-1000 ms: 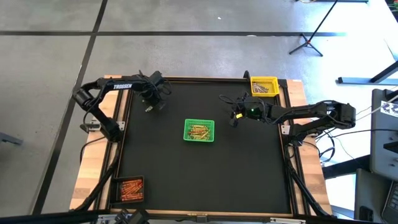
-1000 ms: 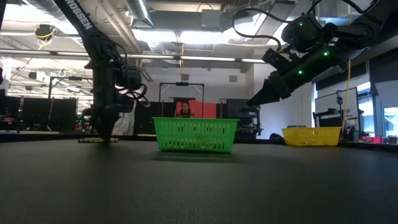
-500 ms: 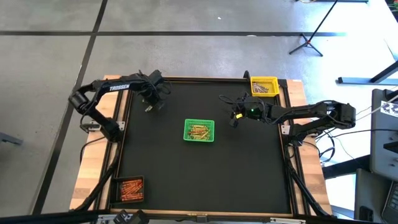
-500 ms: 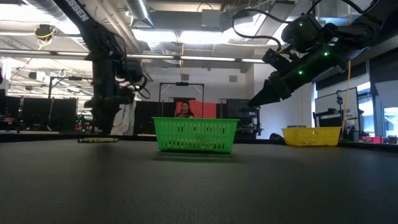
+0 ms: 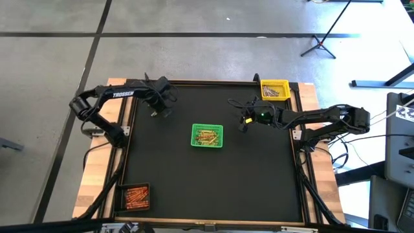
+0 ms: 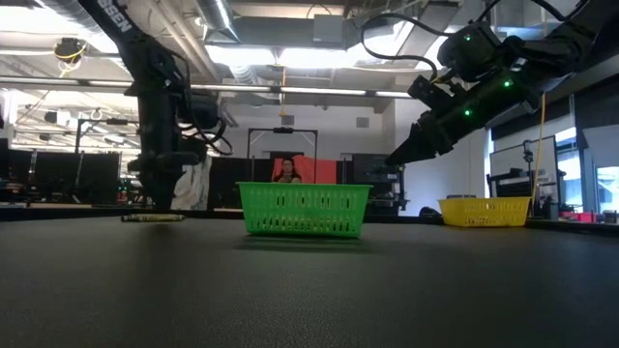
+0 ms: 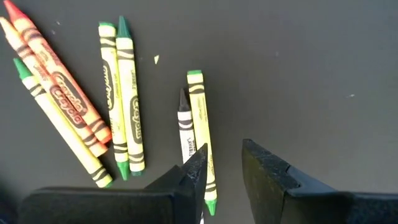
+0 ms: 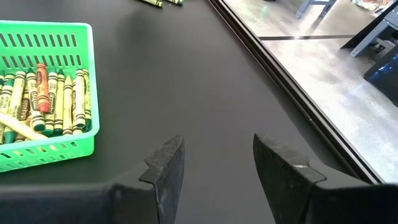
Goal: Sort crayons
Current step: Put the green crayon into the green bin
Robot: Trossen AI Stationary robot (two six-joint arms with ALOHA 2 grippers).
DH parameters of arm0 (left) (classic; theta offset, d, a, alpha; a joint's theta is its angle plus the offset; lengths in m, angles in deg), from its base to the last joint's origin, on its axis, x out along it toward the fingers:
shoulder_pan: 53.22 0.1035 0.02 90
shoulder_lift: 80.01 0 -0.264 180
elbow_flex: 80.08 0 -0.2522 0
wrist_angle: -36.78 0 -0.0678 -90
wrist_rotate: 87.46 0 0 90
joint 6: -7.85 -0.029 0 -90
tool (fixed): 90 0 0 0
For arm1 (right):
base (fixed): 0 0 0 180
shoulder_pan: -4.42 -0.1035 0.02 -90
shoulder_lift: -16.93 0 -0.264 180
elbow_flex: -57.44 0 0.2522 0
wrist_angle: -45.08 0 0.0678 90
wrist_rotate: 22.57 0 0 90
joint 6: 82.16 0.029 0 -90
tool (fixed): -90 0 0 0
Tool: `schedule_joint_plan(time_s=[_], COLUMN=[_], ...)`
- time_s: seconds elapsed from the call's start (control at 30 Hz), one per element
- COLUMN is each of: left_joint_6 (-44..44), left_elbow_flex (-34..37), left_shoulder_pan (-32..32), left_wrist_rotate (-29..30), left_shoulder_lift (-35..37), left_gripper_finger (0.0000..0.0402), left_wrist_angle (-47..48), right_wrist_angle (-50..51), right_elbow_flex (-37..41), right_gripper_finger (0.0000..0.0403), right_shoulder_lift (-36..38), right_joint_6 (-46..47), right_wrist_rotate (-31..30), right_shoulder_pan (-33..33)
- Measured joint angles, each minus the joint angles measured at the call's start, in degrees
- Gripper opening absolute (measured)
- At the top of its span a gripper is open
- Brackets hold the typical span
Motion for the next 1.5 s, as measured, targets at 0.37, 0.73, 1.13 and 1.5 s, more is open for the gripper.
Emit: schedule_joint_plan(time_s=[0.37,0.73,1.13,1.5], left_joint_6=[-0.2,-0.4,-0.2,-0.8], left_elbow_flex=[3.9,2.8,3.6,6.6], left_shoulder_pan=[0.0,0.0,2.6,2.7], left_wrist_rotate=[0.4,0.5,1.5,-1.6], left_shoulder_lift=[0.0,0.5,0.6,0.8], left_gripper_finger=[0.0082,0.0082,0.0082,0.0078], left_wrist_angle=[-6.0,-5.4,-5.6,-7.4], right_wrist_angle=[0.0,0.0,0.5,0.5], right_elbow_flex=[0.0,0.0,0.0,0.0], right_gripper_finger=[0.0191,0.0191,0.0191,0.0191], right_shoulder_lift=[0.0,0.0,0.0,0.0], right_joint_6=[0.0,1.0,1.0,1.0], right_wrist_rotate=[0.0,0.0,0.0,0.0], right_shoulder_pan=[0.0,0.0,0.0,0.0])
